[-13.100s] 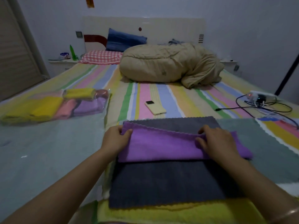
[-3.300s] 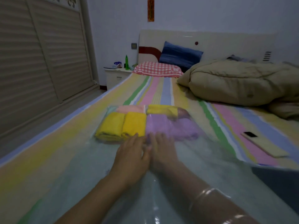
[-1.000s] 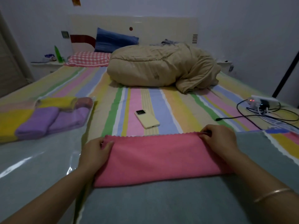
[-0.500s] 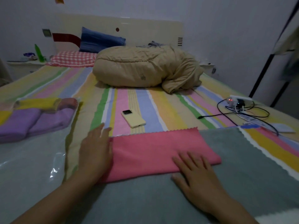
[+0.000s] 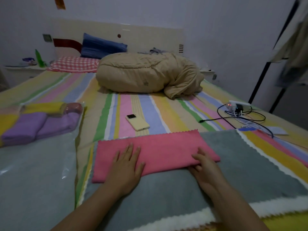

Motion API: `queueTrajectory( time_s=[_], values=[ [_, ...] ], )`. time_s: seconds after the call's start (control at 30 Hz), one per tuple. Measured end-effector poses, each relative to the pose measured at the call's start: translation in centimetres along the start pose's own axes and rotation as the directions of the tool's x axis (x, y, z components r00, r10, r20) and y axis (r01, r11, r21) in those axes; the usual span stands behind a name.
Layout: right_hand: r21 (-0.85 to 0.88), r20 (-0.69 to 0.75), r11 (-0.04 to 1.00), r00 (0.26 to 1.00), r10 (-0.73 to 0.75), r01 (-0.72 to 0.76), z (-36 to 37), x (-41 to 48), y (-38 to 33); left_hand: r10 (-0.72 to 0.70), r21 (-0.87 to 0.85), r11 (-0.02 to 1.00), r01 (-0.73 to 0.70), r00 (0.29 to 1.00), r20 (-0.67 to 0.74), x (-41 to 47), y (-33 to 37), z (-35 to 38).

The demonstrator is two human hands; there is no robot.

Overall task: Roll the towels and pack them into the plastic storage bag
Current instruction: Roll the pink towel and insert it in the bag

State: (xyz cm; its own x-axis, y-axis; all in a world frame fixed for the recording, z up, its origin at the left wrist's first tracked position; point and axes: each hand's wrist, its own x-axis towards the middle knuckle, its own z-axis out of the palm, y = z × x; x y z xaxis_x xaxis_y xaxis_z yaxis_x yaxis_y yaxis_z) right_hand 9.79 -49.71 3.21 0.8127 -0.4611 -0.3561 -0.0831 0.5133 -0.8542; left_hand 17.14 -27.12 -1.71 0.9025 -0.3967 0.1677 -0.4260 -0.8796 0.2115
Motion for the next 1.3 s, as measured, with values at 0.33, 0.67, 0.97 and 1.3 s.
queueTrajectory(
  time_s=[0.33, 0.67, 0.97, 1.3],
  values=[
    [-0.893, 0.356, 0.029, 0.746, -0.562, 0.449, 6.7, -1.9, 2.3, -0.084, -0.055, 0.995, 0.083, 0.996, -0.026, -3.5, -6.5, -1.7],
    [-0.427, 0.882, -0.513, 0.467, -0.056, 0.745, 10.3, -6.0, 10.7, -0.496, -0.909, -0.088, 0.408, 0.773, 0.395, -1.4, -6.8, -6.2],
    [-0.398, 0.915, -0.428, 0.382, -0.127, 0.812, 9.8, -5.5, 9.9, -0.470, -0.889, 0.334, 0.314, 0.873, 0.132, -0.5, -7.1, -5.6],
    [-0.854, 0.495, -0.284, 0.849, -0.186, 0.436, 9.0, -2.3, 6.7, -0.441, -0.708, 0.650, 0.278, 0.896, -0.053, -0.8, -7.5, -5.3]
  ],
)
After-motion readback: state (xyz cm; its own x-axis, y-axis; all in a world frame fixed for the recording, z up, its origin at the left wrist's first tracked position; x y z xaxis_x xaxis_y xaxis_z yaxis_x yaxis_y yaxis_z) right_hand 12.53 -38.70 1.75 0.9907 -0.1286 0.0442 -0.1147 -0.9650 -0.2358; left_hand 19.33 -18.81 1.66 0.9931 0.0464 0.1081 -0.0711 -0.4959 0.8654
